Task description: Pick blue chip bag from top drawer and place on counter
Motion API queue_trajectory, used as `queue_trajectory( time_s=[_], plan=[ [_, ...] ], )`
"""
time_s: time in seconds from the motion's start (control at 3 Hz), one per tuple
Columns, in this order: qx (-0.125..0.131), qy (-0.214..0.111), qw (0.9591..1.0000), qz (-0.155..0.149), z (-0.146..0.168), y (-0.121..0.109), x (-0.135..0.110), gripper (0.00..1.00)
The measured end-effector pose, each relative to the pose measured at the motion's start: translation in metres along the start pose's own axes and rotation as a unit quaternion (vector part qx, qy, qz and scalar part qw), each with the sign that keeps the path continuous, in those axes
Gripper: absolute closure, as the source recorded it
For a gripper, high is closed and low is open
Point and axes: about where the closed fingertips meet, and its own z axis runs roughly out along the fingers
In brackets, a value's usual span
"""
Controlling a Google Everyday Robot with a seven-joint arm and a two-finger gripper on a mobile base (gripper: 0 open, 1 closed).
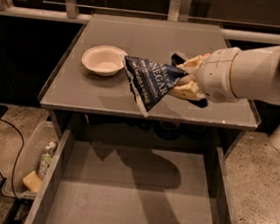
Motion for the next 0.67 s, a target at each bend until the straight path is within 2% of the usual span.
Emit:
queue_trajectory(
  time_s=[0.33, 0.67],
  plan=[
    [0.035, -0.001, 0.9993, 0.012, 0.024, -0.030, 0.002, 1.00],
    [0.065, -0.005, 0.9970, 0.042, 0.052, -0.067, 0.009, 1.00]
  ],
)
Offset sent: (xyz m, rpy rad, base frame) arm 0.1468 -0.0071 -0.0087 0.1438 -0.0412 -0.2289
